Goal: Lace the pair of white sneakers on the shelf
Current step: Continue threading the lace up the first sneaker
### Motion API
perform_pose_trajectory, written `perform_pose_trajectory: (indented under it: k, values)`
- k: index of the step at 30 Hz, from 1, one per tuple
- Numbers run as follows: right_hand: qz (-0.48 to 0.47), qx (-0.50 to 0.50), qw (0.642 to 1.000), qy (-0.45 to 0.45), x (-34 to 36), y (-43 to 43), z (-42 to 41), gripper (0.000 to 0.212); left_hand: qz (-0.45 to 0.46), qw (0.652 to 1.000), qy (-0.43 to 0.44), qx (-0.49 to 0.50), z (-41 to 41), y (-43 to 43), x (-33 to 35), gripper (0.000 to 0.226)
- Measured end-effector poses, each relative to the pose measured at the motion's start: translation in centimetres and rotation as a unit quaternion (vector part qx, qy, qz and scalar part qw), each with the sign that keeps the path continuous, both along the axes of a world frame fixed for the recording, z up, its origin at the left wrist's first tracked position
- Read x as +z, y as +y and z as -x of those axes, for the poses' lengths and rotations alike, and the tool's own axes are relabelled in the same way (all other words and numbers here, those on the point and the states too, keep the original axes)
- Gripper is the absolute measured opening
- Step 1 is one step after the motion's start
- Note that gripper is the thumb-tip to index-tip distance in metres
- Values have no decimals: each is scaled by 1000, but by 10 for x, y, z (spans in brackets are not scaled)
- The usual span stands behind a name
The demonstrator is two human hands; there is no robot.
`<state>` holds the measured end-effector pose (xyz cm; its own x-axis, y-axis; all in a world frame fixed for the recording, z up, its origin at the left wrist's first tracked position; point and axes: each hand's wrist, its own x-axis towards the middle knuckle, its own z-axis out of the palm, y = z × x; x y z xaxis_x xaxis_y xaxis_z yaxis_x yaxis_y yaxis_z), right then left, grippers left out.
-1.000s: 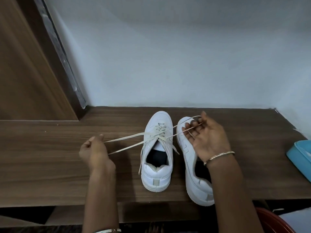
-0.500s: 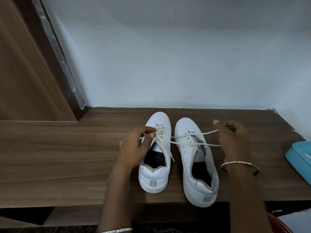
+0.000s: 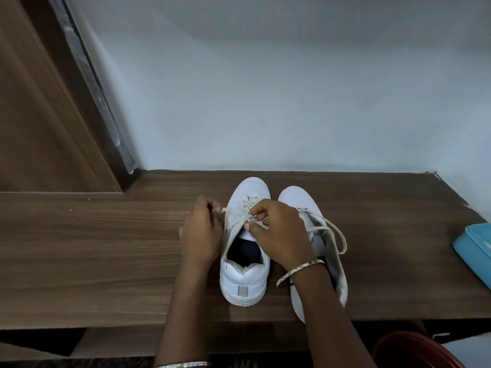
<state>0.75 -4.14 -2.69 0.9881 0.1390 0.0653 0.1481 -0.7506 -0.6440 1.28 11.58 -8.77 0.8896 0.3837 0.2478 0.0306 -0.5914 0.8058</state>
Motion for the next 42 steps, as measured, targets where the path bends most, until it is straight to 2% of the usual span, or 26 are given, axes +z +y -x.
perform_pose_trajectory:
  k: [3, 6, 7, 9, 11, 13, 15, 17, 23, 29, 33, 36, 38, 42]
  values:
    - [-23, 3, 1000, -4, -2, -3, -2, 17, 16, 996, 14, 84, 5, 8, 3, 13]
    - [-48, -8, 999, 0, -3, -11, -7, 11, -39, 990, 42, 129, 8, 9, 1, 1]
    - [-51, -15, 999, -3, -3, -13, -8, 12, -43, 991, 25, 127, 8, 9, 3, 5]
    - [-68, -28, 997, -13, -3, -15, -9, 16, 30, 998, -32, 53, 7, 7, 12, 10]
    - [-76, -33, 996, -25, -3, -14, -9, 18, 115, 990, -22, -78, 10, 0, 23, 17]
    - [-60, -28, 997, -39, -4, -11, -9, 23, 112, 978, 13, -173, 14, -9, 28, 22]
    - [-43, -15, 998, -50, -8, -8, -9, 30, 66, 979, 19, -194, 14, -11, 24, 34]
    - [-46, -3, 998, -51, -11, -6, -9, 33, 53, 979, 17, -195, 12, -9, 22, 37]
    - [-37, 23, 993, -108, -16, -5, -12, 20, 84, 977, 20, -195, 12, 1, 21, 31]
    - [72, 30, 983, -168, -20, -1, -11, 15, 77, 982, -10, -172, 13, 4, 19, 23]
    - [136, 14, 979, -151, -23, 3, -8, 22, 60, 986, -27, -152, 14, 3, 19, 22]
    - [117, 18, 985, -124, -26, 2, -10, 24, 35, 989, -37, -139, 13, 3, 17, 17]
    - [46, 31, 990, -132, -28, 1, -12, 6, 23, 990, -39, -130, 12, 5, 15, 13]
    - [16, 41, 990, -135, -27, 1, -12, 16, 39, 992, -17, -116, 12, 5, 16, 9]
